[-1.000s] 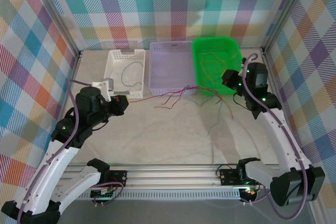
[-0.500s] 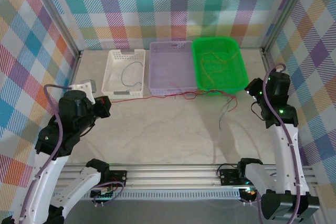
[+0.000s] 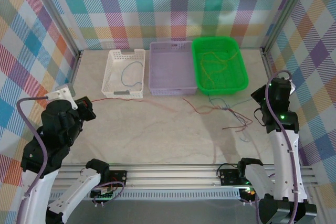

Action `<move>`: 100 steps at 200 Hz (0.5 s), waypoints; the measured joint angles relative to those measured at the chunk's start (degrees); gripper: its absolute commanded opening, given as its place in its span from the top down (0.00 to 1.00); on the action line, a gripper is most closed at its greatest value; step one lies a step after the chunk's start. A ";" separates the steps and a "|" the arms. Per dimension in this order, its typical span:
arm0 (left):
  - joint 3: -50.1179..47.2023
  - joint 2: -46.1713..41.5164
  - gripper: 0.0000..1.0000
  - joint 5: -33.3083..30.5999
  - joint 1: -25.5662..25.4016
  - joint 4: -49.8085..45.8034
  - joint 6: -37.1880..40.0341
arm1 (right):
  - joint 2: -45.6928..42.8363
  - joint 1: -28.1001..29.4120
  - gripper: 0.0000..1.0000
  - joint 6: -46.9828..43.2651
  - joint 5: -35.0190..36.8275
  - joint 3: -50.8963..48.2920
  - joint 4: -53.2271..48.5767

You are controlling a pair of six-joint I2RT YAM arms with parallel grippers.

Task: Untangle the cables

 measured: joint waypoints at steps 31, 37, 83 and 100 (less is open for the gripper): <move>3.67 -0.04 1.00 -1.60 0.00 0.44 0.68 | -0.44 -0.15 1.00 -0.02 0.31 -1.42 -0.07; 3.98 -0.02 1.00 -1.27 0.00 0.72 0.68 | -0.68 -0.22 1.00 0.00 -0.13 -1.77 0.00; 4.50 5.57 1.00 8.92 0.00 6.10 -0.15 | -0.28 -0.31 1.00 -0.31 -9.51 -5.16 3.06; 6.25 10.40 1.00 13.51 0.00 9.11 -0.81 | 0.02 -0.31 1.00 -0.70 -13.49 -6.19 3.93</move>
